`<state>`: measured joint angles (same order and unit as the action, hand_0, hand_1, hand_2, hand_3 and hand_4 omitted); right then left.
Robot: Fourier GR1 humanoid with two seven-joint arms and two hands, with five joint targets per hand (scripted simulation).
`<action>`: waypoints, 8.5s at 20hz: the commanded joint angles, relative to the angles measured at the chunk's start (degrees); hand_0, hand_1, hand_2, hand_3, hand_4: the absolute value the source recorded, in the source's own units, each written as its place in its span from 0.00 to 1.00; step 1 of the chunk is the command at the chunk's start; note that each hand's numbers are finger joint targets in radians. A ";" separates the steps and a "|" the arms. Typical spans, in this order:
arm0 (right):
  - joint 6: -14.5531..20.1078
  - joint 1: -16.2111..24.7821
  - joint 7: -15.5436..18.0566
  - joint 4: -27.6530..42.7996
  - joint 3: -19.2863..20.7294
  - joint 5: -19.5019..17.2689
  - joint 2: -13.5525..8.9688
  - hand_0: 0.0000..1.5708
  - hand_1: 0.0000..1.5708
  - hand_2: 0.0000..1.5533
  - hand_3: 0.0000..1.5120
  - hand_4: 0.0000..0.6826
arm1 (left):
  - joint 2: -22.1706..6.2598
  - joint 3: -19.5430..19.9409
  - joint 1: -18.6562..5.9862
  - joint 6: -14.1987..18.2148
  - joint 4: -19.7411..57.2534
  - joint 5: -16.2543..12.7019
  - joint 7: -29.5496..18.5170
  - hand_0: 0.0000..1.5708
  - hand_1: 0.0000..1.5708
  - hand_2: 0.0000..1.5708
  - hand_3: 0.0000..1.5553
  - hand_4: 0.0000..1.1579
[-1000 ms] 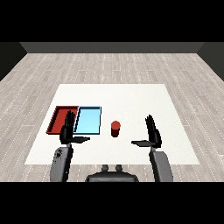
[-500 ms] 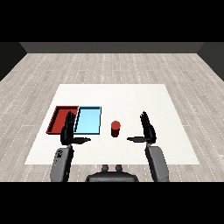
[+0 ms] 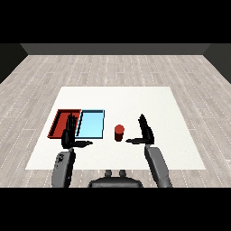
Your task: Pick the red can and put it in the red box
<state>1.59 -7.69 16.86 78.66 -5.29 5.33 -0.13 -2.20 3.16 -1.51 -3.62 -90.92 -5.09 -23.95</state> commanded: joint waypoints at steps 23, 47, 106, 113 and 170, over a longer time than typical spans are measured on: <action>5.16 -12.19 11.76 -25.27 -10.09 14.47 0.13 0.00 0.00 0.00 0.00 0.00 | -0.22 -0.77 2.02 0.66 -4.33 -0.26 3.18 0.00 0.00 0.00 0.00 0.00; 7.90 -28.33 19.18 -43.78 -24.22 36.06 0.13 0.00 0.00 0.00 0.00 0.00 | 0.18 0.31 -0.59 1.05 -2.78 -1.03 2.48 0.00 0.00 0.00 0.00 0.00; 29.83 -21.24 -1.14 -3.17 -21.21 12.53 -3.47 0.93 0.93 0.93 0.92 0.97 | 2.20 -23.58 -9.65 15.38 9.51 -1.66 7.25 0.00 0.00 0.00 0.00 0.00; 29.95 -15.40 0.86 -2.70 -23.45 7.80 0.01 0.93 0.93 0.93 0.92 0.93 | 2.20 -22.87 -10.92 14.07 10.66 -3.21 10.31 0.00 0.00 0.00 0.00 0.00; 33.40 -21.05 -0.19 -3.23 -31.95 14.19 -0.43 0.00 0.00 0.00 0.00 0.00 | 2.16 -30.56 -21.09 41.29 23.51 -10.46 5.32 1.00 1.00 0.97 0.94 0.97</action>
<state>34.75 -31.17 19.17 73.77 -36.29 23.62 -0.63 -0.63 -27.86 -22.66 36.00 -66.07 -16.61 -19.48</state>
